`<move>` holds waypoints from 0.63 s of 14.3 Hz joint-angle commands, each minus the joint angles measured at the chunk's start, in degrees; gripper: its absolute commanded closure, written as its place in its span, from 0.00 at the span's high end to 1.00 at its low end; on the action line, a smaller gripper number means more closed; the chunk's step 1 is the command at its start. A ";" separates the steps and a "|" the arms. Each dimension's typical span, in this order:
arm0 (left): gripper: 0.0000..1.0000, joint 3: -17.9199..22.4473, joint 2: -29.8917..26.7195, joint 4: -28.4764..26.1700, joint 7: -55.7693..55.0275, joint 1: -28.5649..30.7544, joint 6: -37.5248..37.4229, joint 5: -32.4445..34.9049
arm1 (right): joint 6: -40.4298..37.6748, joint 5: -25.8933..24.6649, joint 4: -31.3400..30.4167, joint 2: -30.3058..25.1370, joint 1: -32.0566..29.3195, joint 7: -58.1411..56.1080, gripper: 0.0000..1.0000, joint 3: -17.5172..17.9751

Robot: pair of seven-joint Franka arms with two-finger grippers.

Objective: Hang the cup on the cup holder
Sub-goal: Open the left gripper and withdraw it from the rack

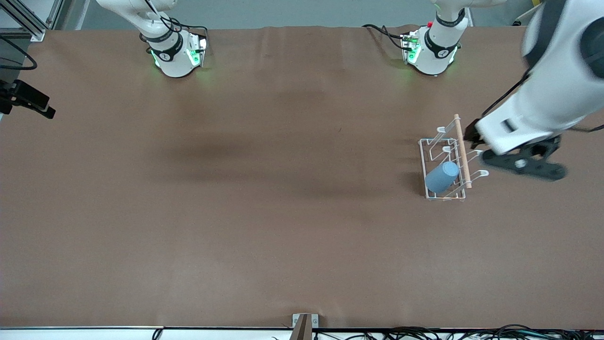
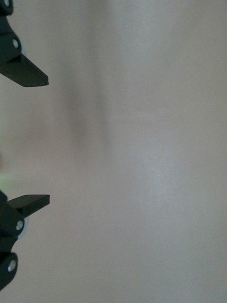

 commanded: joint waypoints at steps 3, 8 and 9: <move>1.00 0.12 -7.32 -2.18 -1.23 5.58 0.79 -5.33 | 0.48 -0.92 -1.19 -1.34 -0.27 -2.55 1.00 0.17; 1.00 4.13 -12.32 -6.28 -0.35 6.13 0.08 -8.39 | 0.74 -1.09 -0.93 -1.34 -0.10 -3.00 1.00 0.17; 1.00 7.12 -14.08 -9.27 -0.35 4.38 0.78 -11.20 | 0.74 -1.18 -0.84 -1.34 -0.01 -2.83 1.00 0.34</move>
